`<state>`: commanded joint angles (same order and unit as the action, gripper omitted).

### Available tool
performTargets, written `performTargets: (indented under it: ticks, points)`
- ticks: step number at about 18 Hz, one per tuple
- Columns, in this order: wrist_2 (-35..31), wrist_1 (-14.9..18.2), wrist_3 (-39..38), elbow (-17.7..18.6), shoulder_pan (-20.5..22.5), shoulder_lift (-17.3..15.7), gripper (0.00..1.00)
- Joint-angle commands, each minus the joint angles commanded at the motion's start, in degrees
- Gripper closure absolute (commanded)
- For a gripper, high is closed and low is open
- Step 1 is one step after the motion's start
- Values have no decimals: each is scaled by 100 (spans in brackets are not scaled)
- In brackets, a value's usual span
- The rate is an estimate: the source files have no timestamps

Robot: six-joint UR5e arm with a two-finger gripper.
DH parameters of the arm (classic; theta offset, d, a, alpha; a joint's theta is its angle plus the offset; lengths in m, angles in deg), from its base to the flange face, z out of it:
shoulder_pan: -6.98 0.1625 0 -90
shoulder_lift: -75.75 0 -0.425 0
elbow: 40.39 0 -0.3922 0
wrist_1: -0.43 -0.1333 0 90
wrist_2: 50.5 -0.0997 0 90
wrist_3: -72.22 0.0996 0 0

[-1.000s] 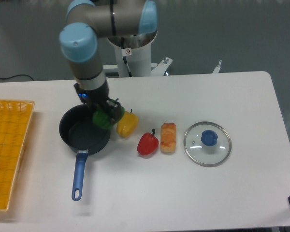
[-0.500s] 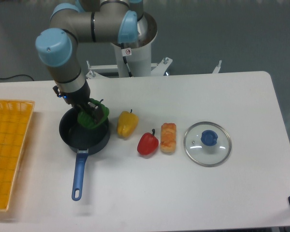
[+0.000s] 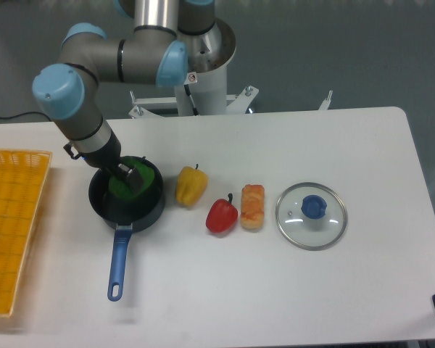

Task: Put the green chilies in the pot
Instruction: 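Open the gripper to release the green pepper into the pan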

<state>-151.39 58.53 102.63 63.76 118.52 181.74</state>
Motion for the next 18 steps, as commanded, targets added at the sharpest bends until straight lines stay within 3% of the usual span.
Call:
performTargets:
  ticks: [6, 13, 18]
  points:
    - [-88, -9, -26, 9, -18, 71, 36]
    - [-88, 0, -18, 0, -18, 53, 6]
    - [-106, 8, -9, 0, 0, 10, 0]
